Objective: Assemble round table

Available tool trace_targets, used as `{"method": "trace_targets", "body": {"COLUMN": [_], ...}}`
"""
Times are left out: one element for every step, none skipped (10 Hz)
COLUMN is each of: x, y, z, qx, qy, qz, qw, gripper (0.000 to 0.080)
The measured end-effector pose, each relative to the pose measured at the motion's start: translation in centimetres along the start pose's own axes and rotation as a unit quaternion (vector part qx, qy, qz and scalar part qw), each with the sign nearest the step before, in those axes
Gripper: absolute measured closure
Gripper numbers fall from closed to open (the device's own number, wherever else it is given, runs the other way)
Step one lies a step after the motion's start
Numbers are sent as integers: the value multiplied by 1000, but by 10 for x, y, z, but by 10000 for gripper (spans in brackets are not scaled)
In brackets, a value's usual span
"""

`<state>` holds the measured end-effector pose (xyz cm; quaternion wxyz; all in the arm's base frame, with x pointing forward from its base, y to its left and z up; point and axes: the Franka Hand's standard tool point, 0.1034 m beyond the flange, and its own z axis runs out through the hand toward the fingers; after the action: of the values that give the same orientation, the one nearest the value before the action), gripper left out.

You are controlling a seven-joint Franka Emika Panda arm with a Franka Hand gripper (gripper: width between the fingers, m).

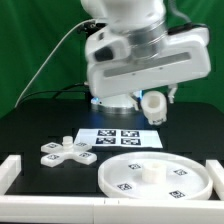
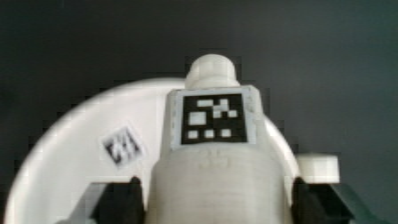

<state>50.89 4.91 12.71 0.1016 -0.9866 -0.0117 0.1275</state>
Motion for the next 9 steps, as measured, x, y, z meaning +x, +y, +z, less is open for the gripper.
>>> {"method": "trace_targets", "body": {"x": [0, 4, 5, 13, 27, 40, 49, 53, 51], "y": [1, 5, 6, 11, 15, 14, 8, 7, 14], "z": [2, 1, 1, -4, -18, -34, -43, -47, -45], "qx": [5, -3, -7, -17, -30, -46, -70, -81, -89], "qy": [28, 70, 102, 138, 188, 229, 269, 318, 353], "qz": [6, 9, 12, -1, -16, -36, -73, -84, -84], "qw": [1000, 998, 995, 990, 981, 972, 958, 941, 928], "gripper": [400, 400, 400, 400, 400, 400, 400, 400, 400]}}
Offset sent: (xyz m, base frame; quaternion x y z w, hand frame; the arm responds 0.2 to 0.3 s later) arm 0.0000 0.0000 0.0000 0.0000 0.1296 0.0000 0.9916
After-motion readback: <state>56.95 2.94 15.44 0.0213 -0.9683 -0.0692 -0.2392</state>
